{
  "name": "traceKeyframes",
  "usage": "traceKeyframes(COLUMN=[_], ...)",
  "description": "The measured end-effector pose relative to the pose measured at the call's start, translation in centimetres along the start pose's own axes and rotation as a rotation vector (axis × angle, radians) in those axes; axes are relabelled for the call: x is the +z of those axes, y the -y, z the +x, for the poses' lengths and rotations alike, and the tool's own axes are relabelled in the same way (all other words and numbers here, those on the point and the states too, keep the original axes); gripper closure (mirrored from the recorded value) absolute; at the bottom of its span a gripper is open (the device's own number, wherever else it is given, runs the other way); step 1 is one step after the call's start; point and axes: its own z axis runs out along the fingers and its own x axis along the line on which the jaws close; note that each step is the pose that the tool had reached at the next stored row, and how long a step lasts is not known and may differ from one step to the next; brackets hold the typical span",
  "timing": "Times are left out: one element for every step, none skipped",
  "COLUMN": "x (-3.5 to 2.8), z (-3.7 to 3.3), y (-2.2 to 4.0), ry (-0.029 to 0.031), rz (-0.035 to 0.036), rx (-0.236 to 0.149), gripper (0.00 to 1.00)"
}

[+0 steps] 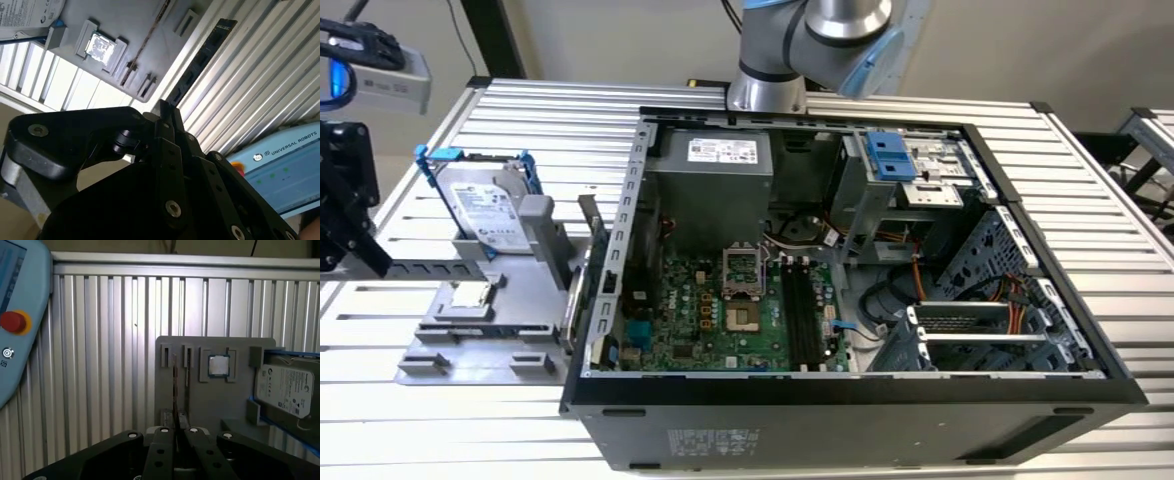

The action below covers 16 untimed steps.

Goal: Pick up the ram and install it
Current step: 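Pick up the ram and move it above insertion slot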

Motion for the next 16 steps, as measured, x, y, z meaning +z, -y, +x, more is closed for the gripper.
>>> traceKeyframes(x=[-0.18, -0.38, -0.61, -0.84, -1.08, -1.32, -1.56, -1.77, -2.00, -2.18, -2.35, -2.52, -2.69, -2.89, -3.03, -3.13], z=[-0.01, -0.01, -0.02, -0.03, -0.04, -0.05, -0.06, -0.06, -0.07, -0.08, -0.08, -0.09, -0.10, -0.10, -0.11, -0.11], y=[0.00, 0.00, 0.00, 0.00, 0.00, 0.00, 0.00, 0.00, 0.00, 0.00, 0.00, 0.00, 0.00, 0.00, 0.00, 0.00], ry=[-0.0004, -0.0007, -0.0012, -0.0015, -0.0021, -0.0026, -0.0031, -0.0035, -0.0041, -0.0046, -0.0051, -0.0056, -0.0061, -0.0066, -0.0067, -0.0070], rz=[0.0000, 0.0000, 0.0000, 0.0000, 0.0000, 0.0000, 0.0000, 0.0000, 0.0000, 0.0000, 0.0000, 0.0000, 0.0000, -0.0001, 0.0000, 0.0001], rx=[0.000, 0.000, 0.000, 0.000, 0.000, 0.000, 0.000, 0.000, 0.000, 0.000, 0.000, 0.000, 0.000, 0.000, 0.000, 0.000], gripper=[1.00, 1.00, 1.00, 1.00, 1.00, 1.00, 1.00, 1.00, 1.00, 1.00, 1.00, 1.00, 1.00, 1.00, 1.00, 1.00])
